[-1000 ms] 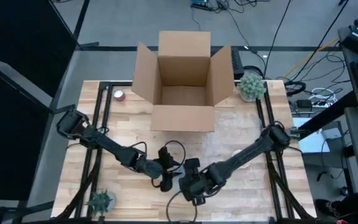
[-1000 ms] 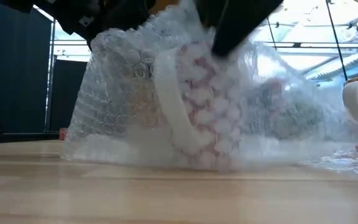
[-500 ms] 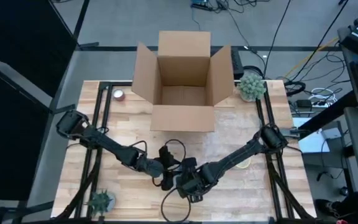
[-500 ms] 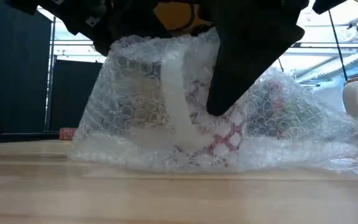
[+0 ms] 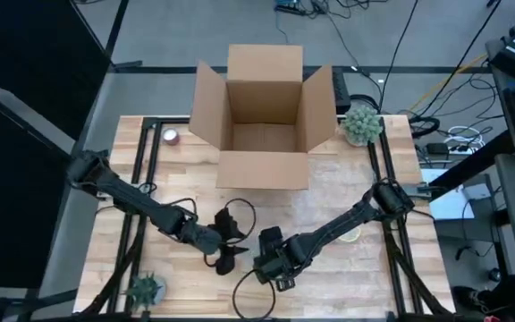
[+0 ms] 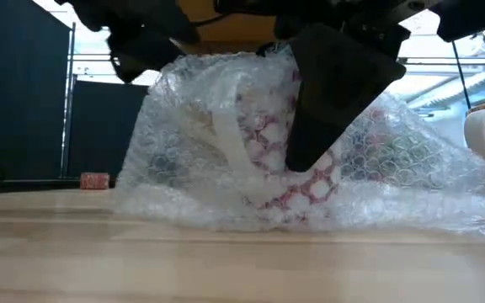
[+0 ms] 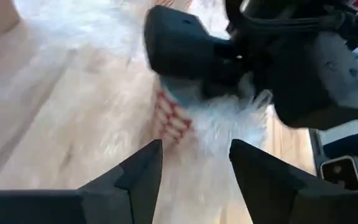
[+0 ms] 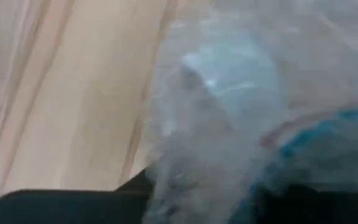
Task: Wrap mug
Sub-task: Wrap the red cup with the left transparent bubble wrap
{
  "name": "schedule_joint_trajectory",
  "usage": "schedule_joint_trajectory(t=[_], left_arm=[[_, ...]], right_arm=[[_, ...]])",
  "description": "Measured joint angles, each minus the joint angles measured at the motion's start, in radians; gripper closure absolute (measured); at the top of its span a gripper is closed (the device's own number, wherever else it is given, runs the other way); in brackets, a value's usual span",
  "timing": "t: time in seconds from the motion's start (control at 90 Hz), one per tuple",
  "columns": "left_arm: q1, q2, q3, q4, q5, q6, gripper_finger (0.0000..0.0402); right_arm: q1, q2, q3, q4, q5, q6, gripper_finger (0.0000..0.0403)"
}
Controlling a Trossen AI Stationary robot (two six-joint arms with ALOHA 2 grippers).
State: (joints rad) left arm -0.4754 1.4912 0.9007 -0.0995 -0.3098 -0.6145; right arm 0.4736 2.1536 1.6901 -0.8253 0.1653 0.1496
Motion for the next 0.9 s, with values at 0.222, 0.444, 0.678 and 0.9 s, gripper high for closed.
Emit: schedule_joint_trajectory(t=[0.222, 0.444, 0.678, 0.9], left_arm=[[0.028, -0.031, 0.001, -0.156, -0.045, -0.033, 0.0221], [0.074, 0.033, 0.002, -0.152, -0.035, 0.003, 0.0221], [0.123, 0.11, 0.002, -0.15, -0.005, 0.019, 0.0221], [0.184, 0.139, 0.002, -0.137, -0.01, 0.049, 0.0221]], right_arm=[[0.008, -0.002, 0.0, -0.017, -0.039, -0.022, 0.0391], [0.042, -0.001, 0.0, -0.015, -0.027, -0.117, 0.0389], [0.091, -0.001, 0.0, -0.015, -0.03, -0.2, 0.0389], [0.122, -0.003, 0.0, -0.016, -0.047, -0.222, 0.0389]])
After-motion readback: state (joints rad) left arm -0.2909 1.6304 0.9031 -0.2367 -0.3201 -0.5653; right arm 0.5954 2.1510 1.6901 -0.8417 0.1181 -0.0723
